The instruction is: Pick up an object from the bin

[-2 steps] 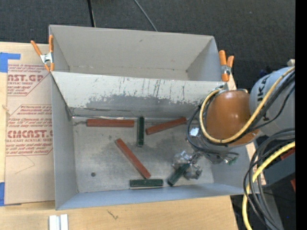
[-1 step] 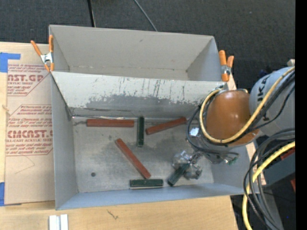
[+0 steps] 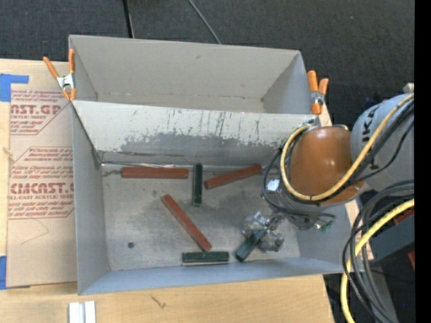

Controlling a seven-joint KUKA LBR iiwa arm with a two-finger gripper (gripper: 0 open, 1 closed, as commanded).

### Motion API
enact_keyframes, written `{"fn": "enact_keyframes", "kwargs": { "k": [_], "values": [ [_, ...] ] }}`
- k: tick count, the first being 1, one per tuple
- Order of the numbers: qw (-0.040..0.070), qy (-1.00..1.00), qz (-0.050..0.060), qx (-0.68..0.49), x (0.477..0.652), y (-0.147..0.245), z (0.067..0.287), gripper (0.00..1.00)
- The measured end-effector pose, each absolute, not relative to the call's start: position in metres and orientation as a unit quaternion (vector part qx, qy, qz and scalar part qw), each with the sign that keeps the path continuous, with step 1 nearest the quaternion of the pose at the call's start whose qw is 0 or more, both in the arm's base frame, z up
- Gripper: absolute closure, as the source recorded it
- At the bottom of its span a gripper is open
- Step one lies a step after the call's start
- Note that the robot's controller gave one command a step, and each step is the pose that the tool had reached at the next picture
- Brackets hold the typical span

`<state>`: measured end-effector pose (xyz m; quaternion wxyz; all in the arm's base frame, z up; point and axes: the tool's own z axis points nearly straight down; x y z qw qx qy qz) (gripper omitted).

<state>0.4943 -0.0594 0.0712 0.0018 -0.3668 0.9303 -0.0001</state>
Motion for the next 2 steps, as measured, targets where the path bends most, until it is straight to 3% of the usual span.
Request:
{"fn": "enact_keyframes", "kwargs": {
  "k": [1,2],
  "values": [
    [0.004,0.929,-0.001,-0.371,0.491,-0.035,0.106,1.0],
    [0.0,0.906,0.001,-0.424,0.493,-0.057,0.225,1.0]
  ]
}}
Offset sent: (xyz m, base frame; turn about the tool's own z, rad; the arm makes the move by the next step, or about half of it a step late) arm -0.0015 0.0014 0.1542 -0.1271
